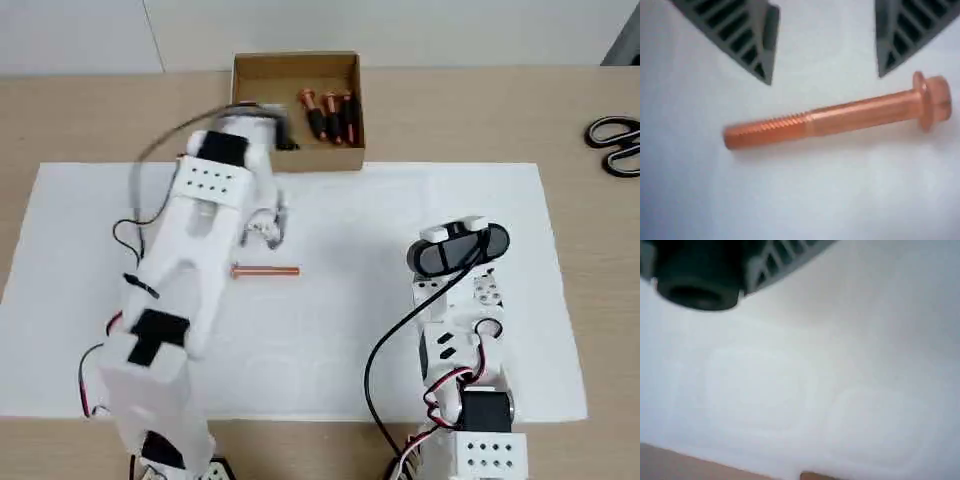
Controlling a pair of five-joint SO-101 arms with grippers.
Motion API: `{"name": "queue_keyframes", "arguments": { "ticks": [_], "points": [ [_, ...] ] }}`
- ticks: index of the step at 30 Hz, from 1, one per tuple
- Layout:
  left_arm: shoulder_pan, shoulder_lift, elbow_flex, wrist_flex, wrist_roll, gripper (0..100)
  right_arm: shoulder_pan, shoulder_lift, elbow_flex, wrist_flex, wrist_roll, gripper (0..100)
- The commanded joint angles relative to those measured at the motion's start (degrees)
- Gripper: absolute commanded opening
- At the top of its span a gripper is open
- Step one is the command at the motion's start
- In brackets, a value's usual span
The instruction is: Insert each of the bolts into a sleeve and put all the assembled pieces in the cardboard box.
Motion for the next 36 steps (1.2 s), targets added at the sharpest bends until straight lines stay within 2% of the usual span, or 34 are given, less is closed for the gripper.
{"name": "queue_keyframes", "arguments": {
  "ticks": [1, 5, 12, 16, 31, 36],
  "points": [
    [-2.0, 1.6, 0.0, -1.5, 24.4, 13, 0.0, -1.0, -0.3, -0.3, 0.1, 0.4],
    [0.6, 4.0, 0.0, 1.0, 28.0, 13, 0.0, -1.0, -0.6, -0.3, 0.1, 0.4],
    [4.3, 3.5, 0.0, 3.0, 49.9, 13, 0.0, -1.0, -0.5, -0.3, 0.1, 0.4],
    [1.8, 3.7, 0.0, 3.0, 57.3, 13, 0.0, -1.0, -0.7, -0.3, 0.1, 0.4],
    [-0.4, 4.0, 0.4, 1.3, 62.5, 13, 0.0, -1.0, -0.7, -0.3, 0.2, 0.4],
    [-0.4, 10.3, 0.1, 1.3, 62.5, 13, 0.0, -1.0, -0.7, -0.3, 0.2, 0.4]
  ]
}}
